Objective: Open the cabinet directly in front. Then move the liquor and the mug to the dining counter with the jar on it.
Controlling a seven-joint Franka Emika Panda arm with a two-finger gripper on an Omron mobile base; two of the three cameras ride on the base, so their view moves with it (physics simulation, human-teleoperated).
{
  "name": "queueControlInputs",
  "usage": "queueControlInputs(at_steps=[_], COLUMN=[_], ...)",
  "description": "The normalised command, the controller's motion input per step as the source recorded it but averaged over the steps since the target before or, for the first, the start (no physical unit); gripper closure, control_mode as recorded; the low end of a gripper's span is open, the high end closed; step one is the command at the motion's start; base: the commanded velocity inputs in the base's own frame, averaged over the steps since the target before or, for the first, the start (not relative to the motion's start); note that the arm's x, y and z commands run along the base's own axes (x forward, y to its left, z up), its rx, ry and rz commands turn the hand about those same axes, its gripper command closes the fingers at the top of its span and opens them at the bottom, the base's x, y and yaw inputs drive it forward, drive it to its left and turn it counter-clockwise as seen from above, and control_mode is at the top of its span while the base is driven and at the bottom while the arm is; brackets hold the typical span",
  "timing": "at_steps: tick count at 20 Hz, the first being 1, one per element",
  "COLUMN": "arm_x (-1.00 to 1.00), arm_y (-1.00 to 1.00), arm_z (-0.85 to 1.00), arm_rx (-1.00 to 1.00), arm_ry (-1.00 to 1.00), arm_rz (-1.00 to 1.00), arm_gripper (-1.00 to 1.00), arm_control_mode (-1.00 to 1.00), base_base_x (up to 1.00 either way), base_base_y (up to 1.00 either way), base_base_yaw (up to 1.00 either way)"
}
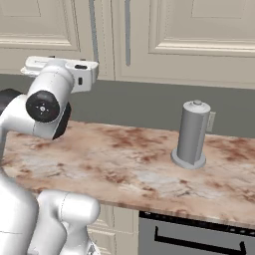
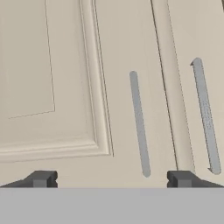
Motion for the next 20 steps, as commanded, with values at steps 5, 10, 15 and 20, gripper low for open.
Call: queueControlInputs(at_steps=[5, 10, 15, 20], arm_x=[0.53, 0.82, 0.95, 1.0], arm_y=[-0.05, 0.0, 0.0, 0.0], arm_z=[0.13, 0.02, 0.0, -0.01], arm_rx=[0.0, 0.0, 0.0, 0.0], arm_ry=[-0.01, 0.06, 0.06, 0.03], arm_rz=[-0.09, -0.01, 0.0, 0.0], arm_gripper=[-1.0, -1.0, -1.0, -1.0], arm_control_mode=[-1.0, -1.0, -1.0, -1.0], base_base_x=[0.0, 0.0, 0.0, 0.0], base_base_y=[0.0, 0.0, 0.0, 0.0], base_base_yaw=[0.0, 0.0, 0.0, 0.0])
